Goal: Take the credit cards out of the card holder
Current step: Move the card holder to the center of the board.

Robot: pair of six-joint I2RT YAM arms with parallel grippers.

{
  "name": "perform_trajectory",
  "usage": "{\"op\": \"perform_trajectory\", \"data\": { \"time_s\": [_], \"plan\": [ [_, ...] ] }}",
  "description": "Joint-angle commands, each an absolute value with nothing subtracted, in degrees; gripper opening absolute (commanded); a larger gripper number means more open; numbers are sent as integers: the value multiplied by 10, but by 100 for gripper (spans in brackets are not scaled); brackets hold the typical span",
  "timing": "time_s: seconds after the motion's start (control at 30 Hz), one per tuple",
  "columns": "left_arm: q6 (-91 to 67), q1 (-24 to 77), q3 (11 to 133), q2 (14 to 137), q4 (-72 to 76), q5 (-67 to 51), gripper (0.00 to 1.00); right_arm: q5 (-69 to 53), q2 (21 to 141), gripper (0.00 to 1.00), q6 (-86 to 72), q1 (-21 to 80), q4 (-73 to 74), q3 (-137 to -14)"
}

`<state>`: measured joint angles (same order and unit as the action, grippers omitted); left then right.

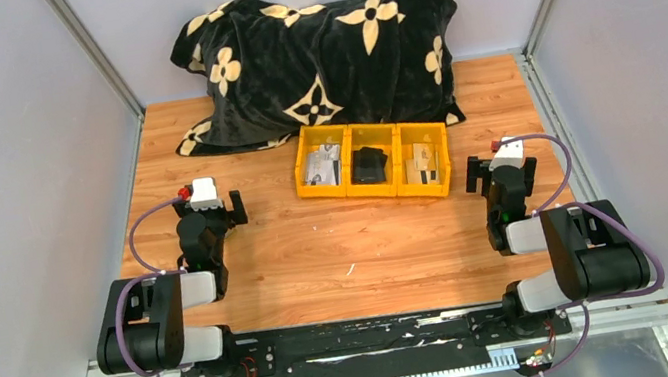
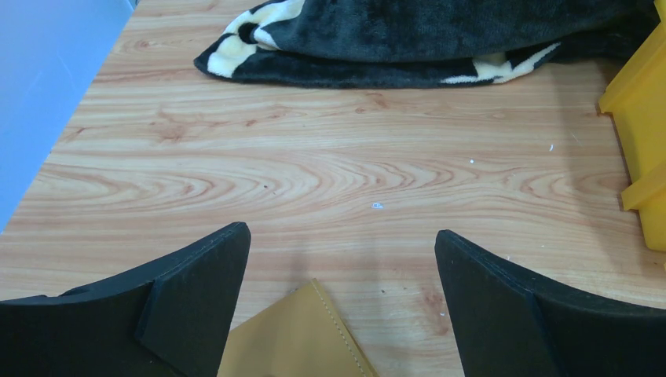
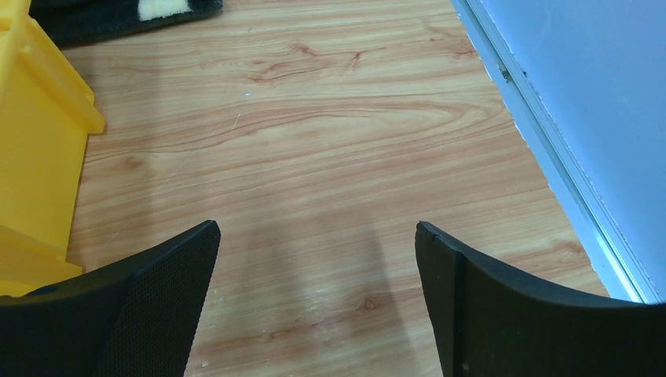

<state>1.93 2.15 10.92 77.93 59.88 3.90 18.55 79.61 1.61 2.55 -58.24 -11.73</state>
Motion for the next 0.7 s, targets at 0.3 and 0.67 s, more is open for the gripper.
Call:
{"op": "perform_trajectory", "data": {
  "time_s": [0.3, 0.67],
  "plan": [
    [32, 23, 153, 744, 504, 31, 100, 196, 774, 98, 41, 40, -588, -125],
    [171, 20, 365, 673, 13, -2, 100, 299, 526, 98, -46, 71, -224, -220]
  ]
}}
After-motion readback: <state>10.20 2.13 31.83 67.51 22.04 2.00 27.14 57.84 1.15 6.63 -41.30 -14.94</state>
